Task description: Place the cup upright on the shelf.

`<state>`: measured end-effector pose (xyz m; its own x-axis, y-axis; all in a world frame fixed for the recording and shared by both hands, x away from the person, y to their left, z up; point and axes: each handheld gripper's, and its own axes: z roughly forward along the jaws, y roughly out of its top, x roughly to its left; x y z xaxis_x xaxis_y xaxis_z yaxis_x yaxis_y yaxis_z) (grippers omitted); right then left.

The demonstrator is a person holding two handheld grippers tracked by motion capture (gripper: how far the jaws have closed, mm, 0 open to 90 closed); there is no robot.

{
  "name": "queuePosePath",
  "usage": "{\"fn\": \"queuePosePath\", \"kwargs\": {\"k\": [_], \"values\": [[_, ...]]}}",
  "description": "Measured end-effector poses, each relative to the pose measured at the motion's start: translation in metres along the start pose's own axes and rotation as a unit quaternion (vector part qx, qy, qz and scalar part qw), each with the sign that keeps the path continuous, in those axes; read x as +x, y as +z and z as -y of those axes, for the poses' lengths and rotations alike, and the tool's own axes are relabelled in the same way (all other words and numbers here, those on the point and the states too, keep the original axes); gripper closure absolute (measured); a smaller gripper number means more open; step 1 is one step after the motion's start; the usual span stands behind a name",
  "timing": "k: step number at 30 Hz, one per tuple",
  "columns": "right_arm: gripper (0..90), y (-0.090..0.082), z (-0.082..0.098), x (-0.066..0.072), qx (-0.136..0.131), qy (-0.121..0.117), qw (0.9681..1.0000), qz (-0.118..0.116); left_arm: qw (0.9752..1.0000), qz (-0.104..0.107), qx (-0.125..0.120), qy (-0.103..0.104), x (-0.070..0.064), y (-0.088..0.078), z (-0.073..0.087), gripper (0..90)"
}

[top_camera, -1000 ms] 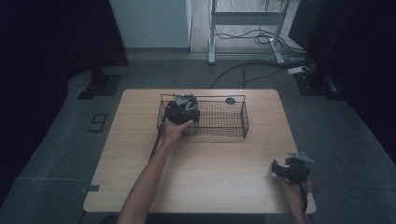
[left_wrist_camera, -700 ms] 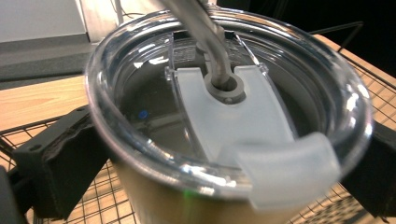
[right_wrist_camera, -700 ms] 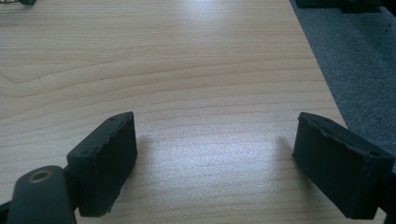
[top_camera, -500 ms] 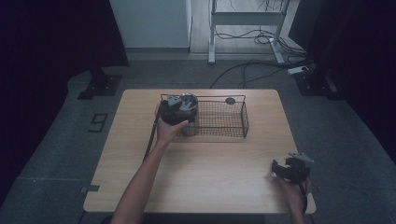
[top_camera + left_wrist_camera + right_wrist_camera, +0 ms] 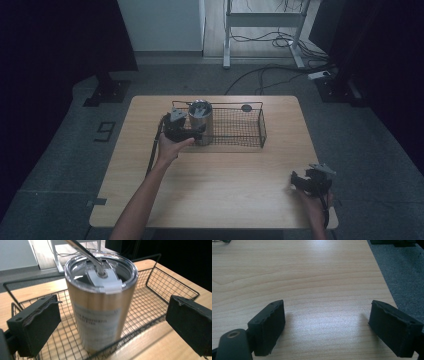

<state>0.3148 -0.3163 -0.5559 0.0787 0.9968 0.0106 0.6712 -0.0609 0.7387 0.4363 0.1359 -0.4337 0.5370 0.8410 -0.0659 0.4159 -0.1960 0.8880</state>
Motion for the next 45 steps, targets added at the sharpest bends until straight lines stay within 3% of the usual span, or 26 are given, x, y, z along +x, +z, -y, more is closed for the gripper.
{"fn": "queuePosePath", "kwargs": {"k": [10, 12, 19, 26, 36, 45], "values": [[13.3, 0.0, 0.0, 0.0, 0.001, 0.0, 1.0, 0.001, 0.9995, 0.028, 0.013, -0.001, -0.006, -0.029, 0.025, 0.0], [13.3, 0.0, 0.0, 0.0, 0.001, 0.0, 1.0, 0.001, 0.9994, 0.032, 0.013, -0.01, -0.007, -0.038, 0.037, 0.4], [13.3, 0.0, 0.0, 0.0, 0.001, 0.0, 1.0, 0.0, 0.9991, 0.039, 0.016, -0.011, -0.009, -0.057, 0.059, 0.8], [13.3, 0.0, 0.0, 0.0, 0.001, 0.0, 1.0, 0.001, 0.9983, 0.043, 0.034, -0.018, -0.005, -0.081, 0.091, 1.5], [13.3, 0.0, 0.0, 0.0, 0.001, 0.0, 1.0, 0.001, 0.9975, 0.041, 0.052, -0.024, -0.006, -0.092, 0.122, 3.5], [13.2, 0.0, 0.0, 0.0, 0.001, 0.001, 1.0, 0.001, 0.9973, 0.038, 0.062, -0.013, -0.01, -0.09, 0.124, 4.4]]}}
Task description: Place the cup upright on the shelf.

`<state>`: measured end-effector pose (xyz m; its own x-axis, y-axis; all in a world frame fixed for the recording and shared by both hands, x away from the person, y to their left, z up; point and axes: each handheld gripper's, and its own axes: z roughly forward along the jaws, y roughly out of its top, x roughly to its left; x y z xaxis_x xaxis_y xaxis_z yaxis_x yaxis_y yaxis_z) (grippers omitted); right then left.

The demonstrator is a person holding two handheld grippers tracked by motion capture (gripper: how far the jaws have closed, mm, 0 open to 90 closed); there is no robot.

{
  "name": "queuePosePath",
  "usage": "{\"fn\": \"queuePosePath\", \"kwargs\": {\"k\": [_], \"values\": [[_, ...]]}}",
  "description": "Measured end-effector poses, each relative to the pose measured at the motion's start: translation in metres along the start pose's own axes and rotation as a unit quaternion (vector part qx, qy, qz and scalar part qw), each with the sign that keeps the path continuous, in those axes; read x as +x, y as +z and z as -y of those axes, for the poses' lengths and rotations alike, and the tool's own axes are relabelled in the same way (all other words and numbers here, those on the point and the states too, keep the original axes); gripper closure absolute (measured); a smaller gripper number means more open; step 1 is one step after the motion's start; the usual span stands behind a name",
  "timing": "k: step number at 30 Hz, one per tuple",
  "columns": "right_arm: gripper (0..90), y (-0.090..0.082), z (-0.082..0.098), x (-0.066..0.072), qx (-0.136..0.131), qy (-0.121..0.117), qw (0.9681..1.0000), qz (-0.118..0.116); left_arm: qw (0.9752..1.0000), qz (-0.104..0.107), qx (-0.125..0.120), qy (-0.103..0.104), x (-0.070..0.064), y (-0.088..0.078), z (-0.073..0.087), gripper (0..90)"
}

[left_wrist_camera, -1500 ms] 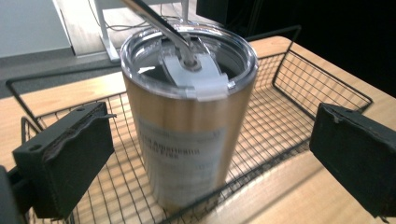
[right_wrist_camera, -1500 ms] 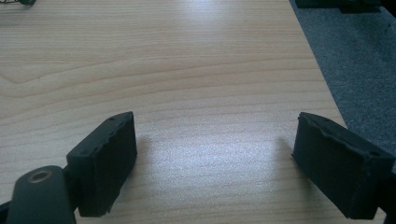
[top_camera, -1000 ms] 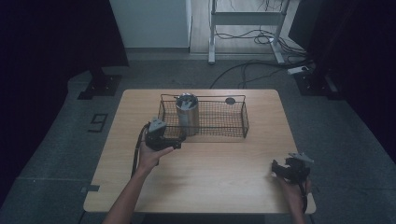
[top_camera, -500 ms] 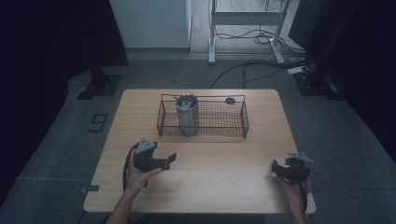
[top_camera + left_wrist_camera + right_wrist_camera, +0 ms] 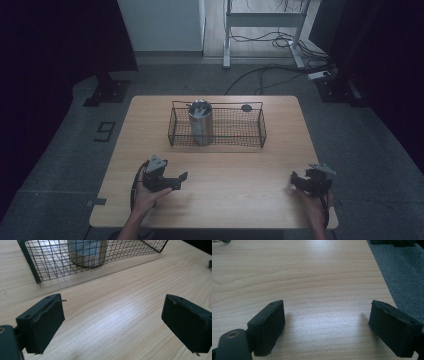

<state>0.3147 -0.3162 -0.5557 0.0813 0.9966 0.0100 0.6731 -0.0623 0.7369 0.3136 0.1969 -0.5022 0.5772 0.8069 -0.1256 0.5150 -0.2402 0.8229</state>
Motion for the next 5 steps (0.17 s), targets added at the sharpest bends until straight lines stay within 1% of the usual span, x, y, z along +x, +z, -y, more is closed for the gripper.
{"fn": "queuePosePath", "kwargs": {"k": [3, 5], "values": [[13.2, 0.0, 0.0, 0.0, 0.0, 0.0, 1.0, 0.0, 1.0, 0.001, 0.002, 0.001, 0.0004, 0.0001, 0.0007, 4.4], [13.2, 0.0, 0.0, 0.0, 0.0, 0.0, 1.0, 0.0, 1.0, 0.0, 0.004, -0.003, 0.0012, 0.0003, 0.0014, 4.8]]}}
